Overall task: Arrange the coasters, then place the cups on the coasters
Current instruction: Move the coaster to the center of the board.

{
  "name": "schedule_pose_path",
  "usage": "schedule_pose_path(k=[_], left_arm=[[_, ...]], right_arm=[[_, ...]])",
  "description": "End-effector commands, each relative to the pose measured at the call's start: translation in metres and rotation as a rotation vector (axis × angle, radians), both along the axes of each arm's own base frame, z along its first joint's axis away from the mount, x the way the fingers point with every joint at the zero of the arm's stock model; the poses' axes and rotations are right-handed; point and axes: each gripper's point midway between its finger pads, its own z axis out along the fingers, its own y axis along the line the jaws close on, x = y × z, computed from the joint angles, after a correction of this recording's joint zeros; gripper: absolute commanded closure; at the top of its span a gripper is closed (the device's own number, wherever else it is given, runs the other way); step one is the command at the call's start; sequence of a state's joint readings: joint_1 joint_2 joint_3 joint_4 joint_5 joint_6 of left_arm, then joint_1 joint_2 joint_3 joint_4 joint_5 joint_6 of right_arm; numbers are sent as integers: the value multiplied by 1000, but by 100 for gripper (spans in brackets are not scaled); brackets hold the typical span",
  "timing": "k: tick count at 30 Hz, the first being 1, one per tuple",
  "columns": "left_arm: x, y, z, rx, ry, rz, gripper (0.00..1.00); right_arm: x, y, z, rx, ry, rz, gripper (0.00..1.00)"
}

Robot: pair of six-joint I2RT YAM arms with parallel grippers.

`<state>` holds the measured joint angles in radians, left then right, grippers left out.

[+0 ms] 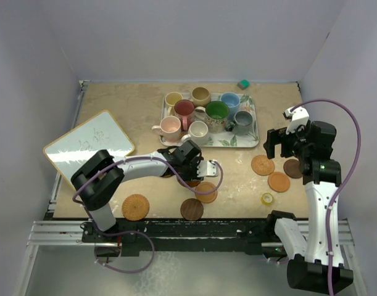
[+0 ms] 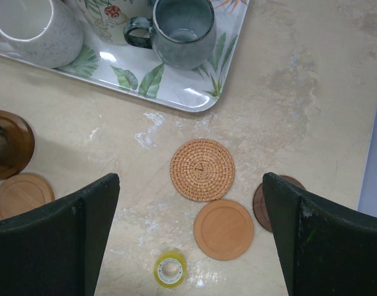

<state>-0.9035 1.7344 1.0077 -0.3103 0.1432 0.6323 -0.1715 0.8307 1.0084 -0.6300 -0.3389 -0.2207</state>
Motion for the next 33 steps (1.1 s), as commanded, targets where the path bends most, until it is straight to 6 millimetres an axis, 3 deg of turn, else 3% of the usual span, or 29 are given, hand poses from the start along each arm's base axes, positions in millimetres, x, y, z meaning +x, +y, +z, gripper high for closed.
schedule_pose_path(k=[1,10,23,33], left_arm=[[-71,38,-37,172,221,-130,57],[-91,67,-38,265,281,-153,59],[-93,107,-34,329,261,-95,60],[-84,110,-32,320,216,-50,60]], right_arm=[[7,-3,10,-19,-47,-1,0],[6,-2,11,-15,-50,6,0],[6,-1,10,-11,-46,12,0],[6,0,9,-10,-44,19,0]])
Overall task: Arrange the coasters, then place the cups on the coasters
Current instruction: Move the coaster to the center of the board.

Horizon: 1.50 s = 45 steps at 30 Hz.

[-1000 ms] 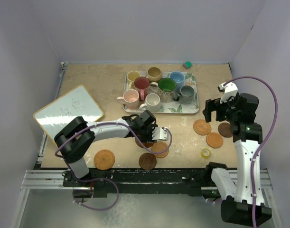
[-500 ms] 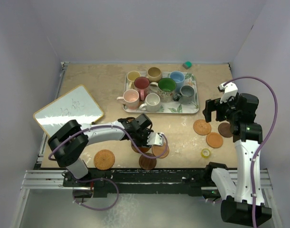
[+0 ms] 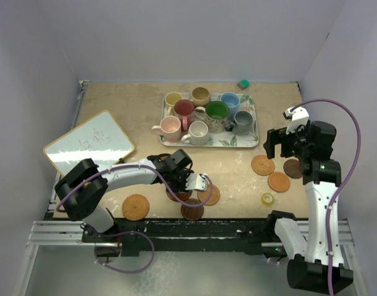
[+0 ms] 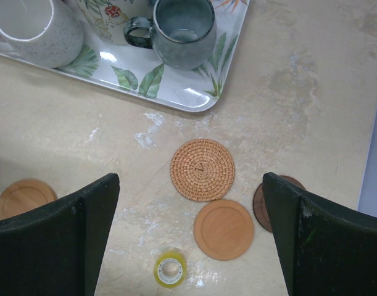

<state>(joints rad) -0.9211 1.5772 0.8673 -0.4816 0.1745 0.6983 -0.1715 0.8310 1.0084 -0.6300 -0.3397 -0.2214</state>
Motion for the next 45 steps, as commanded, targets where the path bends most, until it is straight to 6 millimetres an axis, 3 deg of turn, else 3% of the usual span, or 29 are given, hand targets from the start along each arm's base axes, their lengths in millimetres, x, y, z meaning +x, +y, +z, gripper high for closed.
schedule_pose_path(k=[1,9,13,18,26,35,45], left_arm=[[-31,54,-25,200,116,39,59],[-11,30,17,23,11,85,47],[-4,34,33,-45,-39,111,42],[-5,46,55,-132,-105,144,39],[0,88,77,-183,-179,258,37],[-7,126,77,-114,-180,245,36],[-29,145,39,58,-82,-26,38]], right_arm=[[6,0,9,-9,-44,20,0],[5,6,9,5,-45,48,0],[7,6,4,10,-28,52,0],[9,9,-1,20,-5,71,0],[8,11,-1,23,-6,87,0],[6,16,3,37,-11,109,0],[2,19,7,37,-33,120,0]])
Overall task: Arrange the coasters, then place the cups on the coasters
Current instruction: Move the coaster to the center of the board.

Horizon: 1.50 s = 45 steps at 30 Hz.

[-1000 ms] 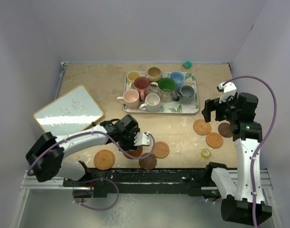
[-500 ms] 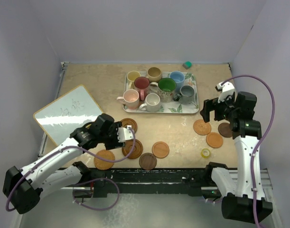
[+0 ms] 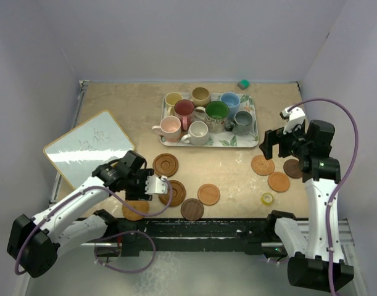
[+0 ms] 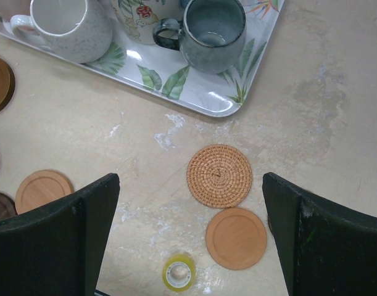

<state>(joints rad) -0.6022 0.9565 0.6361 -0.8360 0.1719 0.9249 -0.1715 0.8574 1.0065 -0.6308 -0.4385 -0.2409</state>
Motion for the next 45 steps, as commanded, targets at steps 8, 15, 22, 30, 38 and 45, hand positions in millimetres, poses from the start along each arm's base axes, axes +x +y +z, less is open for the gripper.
schedule_pose_path(k=[8,15,22,30,38,45], left_arm=[[-14,14,-28,131,81,-232,38],[-15,16,-43,159,106,-259,38],[-18,24,-50,197,104,-289,38],[-12,17,-48,198,105,-363,39],[-11,11,-52,245,120,-452,42],[-19,-13,-58,215,123,-486,44]], right_arm=[[-1,4,12,-1,-52,32,0],[0,4,10,0,-42,31,0],[-2,5,15,-3,-58,37,0],[0,1,15,-17,-57,17,0],[4,-6,10,-38,-46,-11,0],[4,-7,11,-42,-49,-11,0]])
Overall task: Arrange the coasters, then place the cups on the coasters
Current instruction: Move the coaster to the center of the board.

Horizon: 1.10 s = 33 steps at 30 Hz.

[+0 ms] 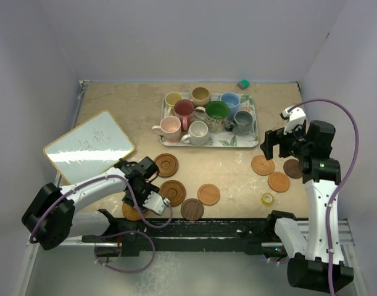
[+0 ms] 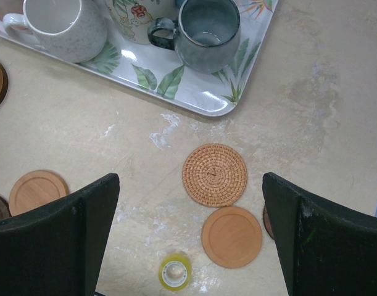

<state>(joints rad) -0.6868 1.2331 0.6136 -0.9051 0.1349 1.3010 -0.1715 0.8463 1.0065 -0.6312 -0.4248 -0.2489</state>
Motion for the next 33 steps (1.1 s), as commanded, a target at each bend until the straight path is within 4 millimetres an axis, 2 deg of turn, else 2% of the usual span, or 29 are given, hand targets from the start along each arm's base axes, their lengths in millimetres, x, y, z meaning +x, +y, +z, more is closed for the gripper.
schedule_pose_path(k=[1,6,11,15,24,33], left_arm=[[4,-32,-5,-81,-27,-49,44],[-3,-48,2,-107,-18,-63,45],[-7,-76,9,-195,12,-50,50],[-10,-89,5,-197,-4,-49,50],[-5,-111,5,-240,-34,18,55],[9,-157,10,-339,-59,103,61]], right_arm=[[4,-4,9,-24,-36,-3,0],[3,-2,10,-22,-41,4,0],[1,-2,13,-22,-52,7,0],[2,-3,13,-29,-56,-3,0],[3,-5,12,-35,-54,-10,0],[3,-6,12,-37,-56,-12,0]])
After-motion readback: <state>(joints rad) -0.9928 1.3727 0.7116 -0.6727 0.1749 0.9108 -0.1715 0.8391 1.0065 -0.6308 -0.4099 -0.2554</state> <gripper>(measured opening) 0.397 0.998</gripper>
